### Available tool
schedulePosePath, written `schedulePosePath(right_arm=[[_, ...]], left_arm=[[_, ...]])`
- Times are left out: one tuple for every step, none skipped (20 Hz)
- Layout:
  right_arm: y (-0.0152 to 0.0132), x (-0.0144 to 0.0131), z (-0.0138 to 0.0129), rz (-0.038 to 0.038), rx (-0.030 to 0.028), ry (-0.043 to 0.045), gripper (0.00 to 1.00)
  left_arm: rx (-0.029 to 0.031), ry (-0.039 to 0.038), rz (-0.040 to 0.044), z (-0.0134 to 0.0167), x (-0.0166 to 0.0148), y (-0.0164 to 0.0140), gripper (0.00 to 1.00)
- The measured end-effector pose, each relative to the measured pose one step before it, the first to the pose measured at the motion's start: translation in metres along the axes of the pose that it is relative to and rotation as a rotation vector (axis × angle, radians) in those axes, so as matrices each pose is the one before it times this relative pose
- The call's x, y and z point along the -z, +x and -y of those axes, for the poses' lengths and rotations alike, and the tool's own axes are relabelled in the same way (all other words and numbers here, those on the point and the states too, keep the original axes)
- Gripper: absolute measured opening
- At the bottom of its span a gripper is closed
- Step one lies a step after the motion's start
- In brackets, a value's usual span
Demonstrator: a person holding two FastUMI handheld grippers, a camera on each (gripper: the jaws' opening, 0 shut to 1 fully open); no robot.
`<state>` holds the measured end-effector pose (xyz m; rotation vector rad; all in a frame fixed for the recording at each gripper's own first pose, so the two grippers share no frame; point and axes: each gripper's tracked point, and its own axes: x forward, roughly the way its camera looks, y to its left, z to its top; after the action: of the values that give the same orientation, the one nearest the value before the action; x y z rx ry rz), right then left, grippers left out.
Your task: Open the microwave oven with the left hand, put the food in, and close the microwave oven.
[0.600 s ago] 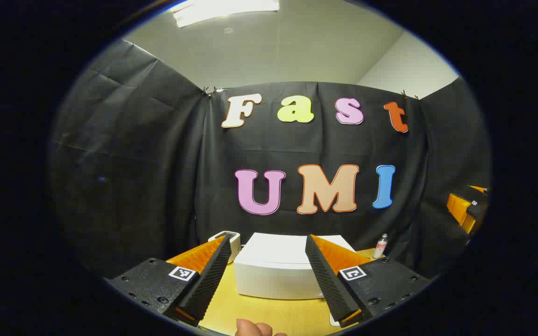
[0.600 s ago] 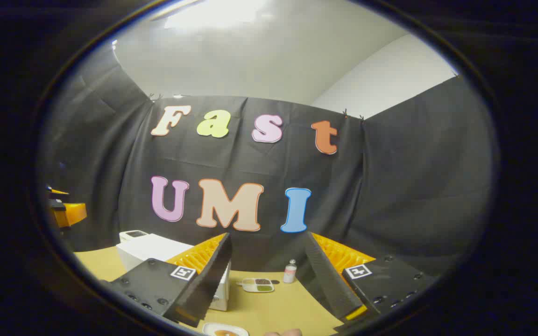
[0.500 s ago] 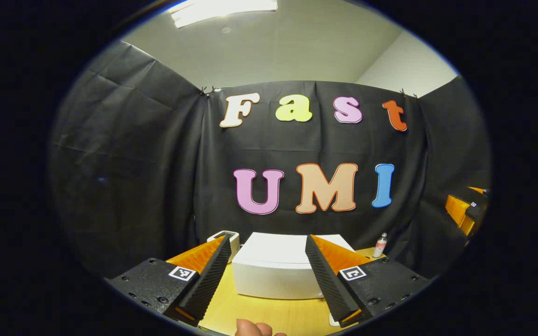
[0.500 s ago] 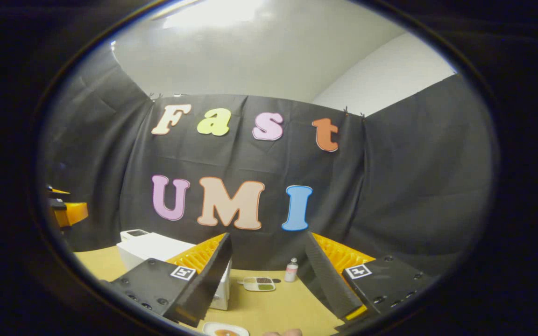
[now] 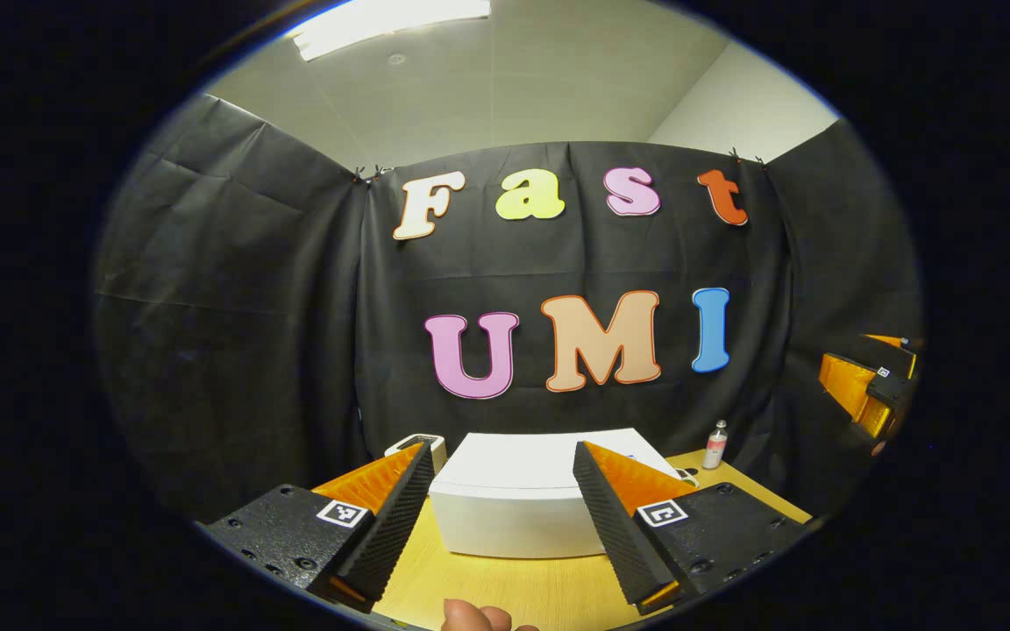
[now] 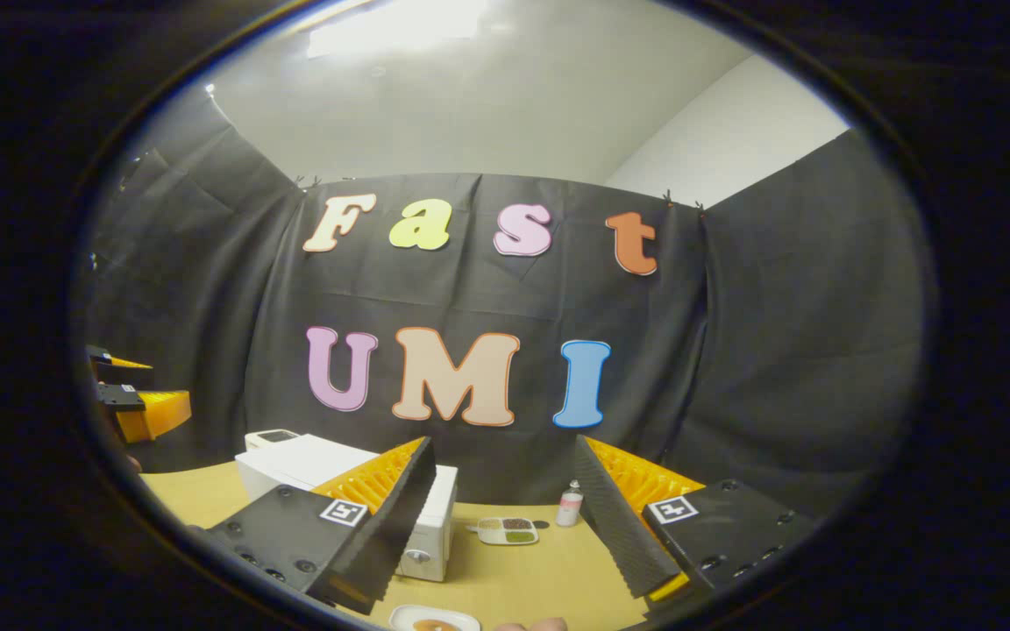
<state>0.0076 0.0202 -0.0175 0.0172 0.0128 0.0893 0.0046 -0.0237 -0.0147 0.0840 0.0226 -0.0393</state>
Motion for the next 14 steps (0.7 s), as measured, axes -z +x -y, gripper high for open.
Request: schedulePosePath(right_arm=[[0.00004,0.00189,-0.00066,-0.00059,-0.00398,0.00165,1.00],[0.00070,0.00223,-0.00050,-0.00600,0.00022,0.00033,1.00],[-0.00043,0.00166,0.00042,-0.00406,0.00223,-0.00086,0.97],[0.00069,0.00019,0.00003,0.00027,-0.00027,-0.00117,0.96],[0.00096,-0.00081,-0.00024,0.00389,0.00166,-0.00168,0.96],[0.00106,-0.00167,-0.00017,0.00441,0.00252,-0.00203,0.96],[0.00123,-0.00056,0.00126,0.00267,0.00105,-0.00068,0.99],[0.00134,0.00053,0.00050,0.00042,0.00021,0.00096,0.99],[0.00099,0.00178,0.00032,-0.00126,0.00003,0.00054,0.99],[0.00014,0.00111,-0.00006,-0.00364,0.00377,-0.00031,0.99],[0.00045,0.00112,0.00198,-0.00198,0.00125,0.00064,0.99],[0.00113,0.00098,0.00106,-0.00117,0.00421,0.00044,0.96],[-0.00012,0.00055,0.00176,-0.00270,0.00164,0.00101,0.96],[0.00166,0.00010,0.00024,-0.00215,0.00118,0.00097,0.96]], left_arm=[[0.00262,0.00618,-0.00284,0.00087,0.00071,0.00032,0.93],[0.00084,0.00428,0.00171,0.00080,0.00023,0.00124,0.93],[0.00072,0.00228,-0.00006,0.00009,-0.00142,0.00105,0.96],[0.00036,0.00289,0.00127,0.00094,0.00028,0.00097,0.94],[0.00118,0.00189,0.00184,0.00094,-0.00013,0.00002,0.96],[0.00173,0.00289,0.00131,0.00130,0.00055,-0.00008,0.96],[0.00361,0.00508,-0.00066,0.00133,0.00037,0.00042,0.96],[0.00187,0.00431,-0.00146,0.00027,0.00183,0.00105,0.96],[-0.00115,0.00496,-0.00485,-0.00017,0.00154,0.00054,0.96],[-0.00097,0.00182,-0.00369,-0.00011,0.00235,0.00097,0.96],[-0.00052,0.00156,-0.00419,0.00004,0.00087,0.00063,0.96],[-0.00122,-0.00132,-0.00455,-0.00061,0.00214,0.00074,0.96],[0.00396,-0.00666,-0.00561,0.00131,0.00176,0.00068,0.96],[0.00256,-0.00747,-0.00478,0.00069,0.00250,0.00075,0.93]])
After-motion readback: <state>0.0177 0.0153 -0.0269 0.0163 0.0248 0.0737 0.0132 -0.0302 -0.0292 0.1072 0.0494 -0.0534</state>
